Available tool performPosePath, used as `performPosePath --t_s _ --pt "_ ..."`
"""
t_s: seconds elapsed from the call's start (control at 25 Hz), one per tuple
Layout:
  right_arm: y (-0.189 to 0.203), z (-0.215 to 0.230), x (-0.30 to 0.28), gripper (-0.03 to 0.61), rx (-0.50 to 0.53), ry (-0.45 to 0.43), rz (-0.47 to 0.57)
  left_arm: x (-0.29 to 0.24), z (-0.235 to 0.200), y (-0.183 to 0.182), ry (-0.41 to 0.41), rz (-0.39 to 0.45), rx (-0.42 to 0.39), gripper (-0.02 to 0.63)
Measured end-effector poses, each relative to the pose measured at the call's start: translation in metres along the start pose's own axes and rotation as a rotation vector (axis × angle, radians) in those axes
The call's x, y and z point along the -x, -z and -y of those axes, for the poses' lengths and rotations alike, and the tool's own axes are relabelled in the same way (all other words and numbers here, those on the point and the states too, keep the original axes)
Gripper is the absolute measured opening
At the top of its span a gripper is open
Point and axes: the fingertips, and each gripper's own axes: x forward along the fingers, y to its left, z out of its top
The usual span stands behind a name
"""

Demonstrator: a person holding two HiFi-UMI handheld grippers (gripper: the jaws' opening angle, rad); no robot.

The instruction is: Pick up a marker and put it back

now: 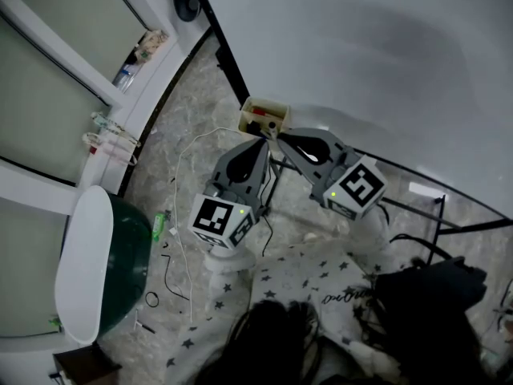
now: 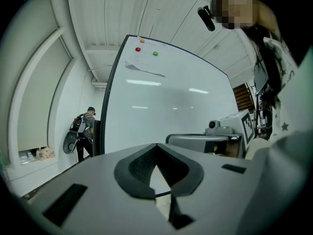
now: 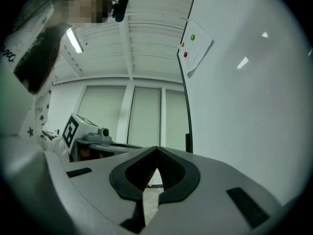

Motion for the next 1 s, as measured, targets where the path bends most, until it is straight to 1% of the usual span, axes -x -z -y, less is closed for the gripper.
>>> performPosePath --t_s 0.24,1.0 --pt "0.0038 0.0032 0.0007 0.006 -0.011 0.003 -0.007 -0.0021 -0.0011 0.0048 -0.006 -0.008 0.008 0.0" --pt "0.0068 0.0025 0.0027 0.006 -0.022 -0.01 -0.008 -0.0009 0.0035 0.0041 -0.007 -0.016 -0.001 0.0"
